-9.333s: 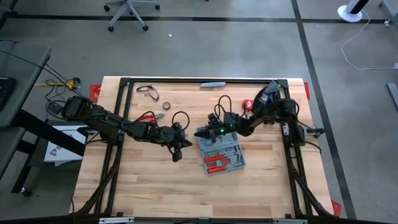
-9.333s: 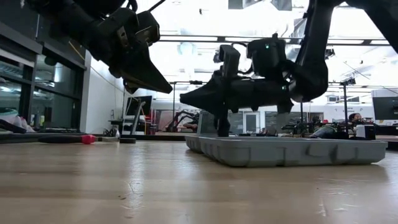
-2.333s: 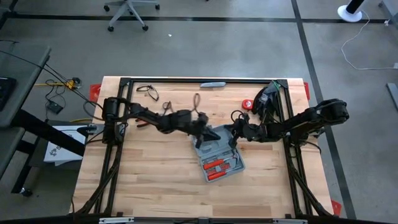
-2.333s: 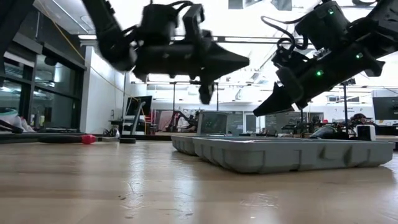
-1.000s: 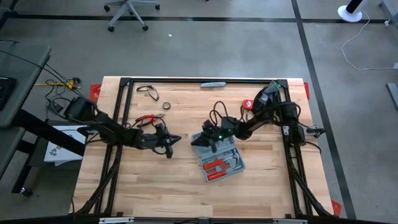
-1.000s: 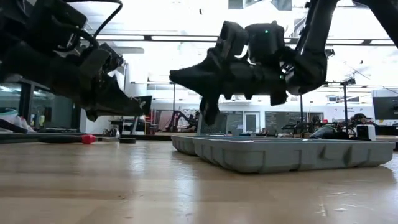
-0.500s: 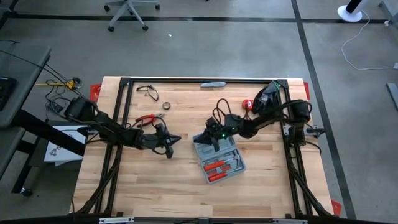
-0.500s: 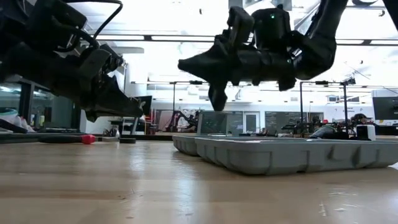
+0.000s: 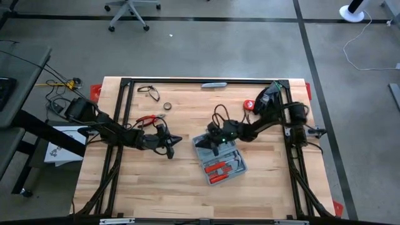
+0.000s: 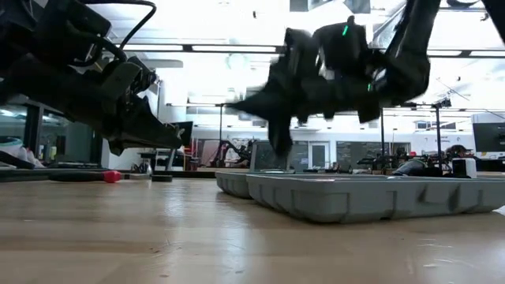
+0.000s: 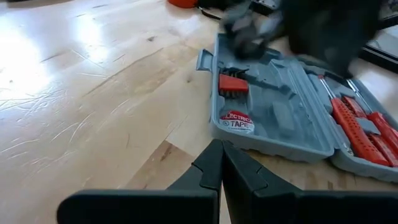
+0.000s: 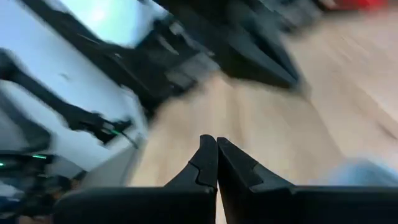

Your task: Prefit tool cases

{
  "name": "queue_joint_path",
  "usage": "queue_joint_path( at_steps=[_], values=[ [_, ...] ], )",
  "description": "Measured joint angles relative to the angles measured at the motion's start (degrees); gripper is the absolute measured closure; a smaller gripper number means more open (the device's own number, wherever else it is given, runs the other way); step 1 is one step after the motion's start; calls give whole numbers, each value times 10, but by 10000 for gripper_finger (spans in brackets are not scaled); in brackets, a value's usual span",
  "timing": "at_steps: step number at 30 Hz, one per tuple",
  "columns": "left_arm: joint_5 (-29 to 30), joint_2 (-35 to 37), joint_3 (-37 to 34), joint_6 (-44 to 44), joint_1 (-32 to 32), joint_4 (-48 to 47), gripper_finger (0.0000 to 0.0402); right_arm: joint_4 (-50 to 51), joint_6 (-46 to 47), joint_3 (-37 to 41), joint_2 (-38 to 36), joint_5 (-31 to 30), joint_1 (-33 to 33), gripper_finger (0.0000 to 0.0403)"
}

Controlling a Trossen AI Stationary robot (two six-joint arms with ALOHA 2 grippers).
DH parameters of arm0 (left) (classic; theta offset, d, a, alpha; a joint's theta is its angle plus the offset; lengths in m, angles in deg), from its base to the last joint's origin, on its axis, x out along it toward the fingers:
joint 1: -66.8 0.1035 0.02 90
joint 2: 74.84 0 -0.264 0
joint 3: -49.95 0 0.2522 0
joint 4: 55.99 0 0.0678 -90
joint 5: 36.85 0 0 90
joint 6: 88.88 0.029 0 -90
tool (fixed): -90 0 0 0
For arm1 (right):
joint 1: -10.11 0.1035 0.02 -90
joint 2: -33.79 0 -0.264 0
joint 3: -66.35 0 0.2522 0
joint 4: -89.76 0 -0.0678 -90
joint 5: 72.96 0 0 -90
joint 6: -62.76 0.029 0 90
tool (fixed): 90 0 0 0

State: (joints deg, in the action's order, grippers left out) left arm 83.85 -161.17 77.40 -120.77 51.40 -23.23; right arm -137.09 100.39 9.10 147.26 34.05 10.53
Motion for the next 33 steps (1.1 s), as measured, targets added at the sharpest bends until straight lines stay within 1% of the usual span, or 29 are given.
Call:
queue_joint_path(
  at_steps=[3, 6, 8, 11, 12, 14, 17, 21, 25, 28, 30, 33],
  values=[
    [-1, 0, 0, 0, 0, 0, 401, -9, -7, -3, -29, 2, 8, 403],
    [0, 0, 0, 0, 0, 0, 401, 4, -15, -1, -24, -3, 17, 403],
    [2, 0, 0, 0, 0, 0, 401, 1, -16, -2, -9, -18, 24, 403],
    [3, 0, 0, 0, 0, -1, 401, -4, -18, -2, 43, -29, 28, 403],
    [3, 0, 0, 0, 0, -1, 401, -15, -8, -4, 55, -29, 24, 403],
    [3, 0, 0, -3, 0, 0, 401, -35, 15, -3, 65, -2, 12, 403],
    [0, 0, 0, -4, 0, 0, 401, -36, 26, -2, 49, 15, 5, 403],
    [0, 0, 0, -4, 0, -1, 401, -44, 13, -3, 0, 24, 10, 403],
    [1, 0, 0, -4, 0, -2, 401, -33, 7, -2, -2, 24, 15, 403],
    [3, 0, 0, -4, 0, -3, 401, -37, -2, -3, 26, -3, 20, 403],
    [3, 0, 0, -4, 0, -3, 401, -55, -3, -3, 65, -7, 15, 403],
    [3, 0, 0, -5, 0, -3, 401, -113, 43, -5, 97, 33, -4, 403]
  ],
)
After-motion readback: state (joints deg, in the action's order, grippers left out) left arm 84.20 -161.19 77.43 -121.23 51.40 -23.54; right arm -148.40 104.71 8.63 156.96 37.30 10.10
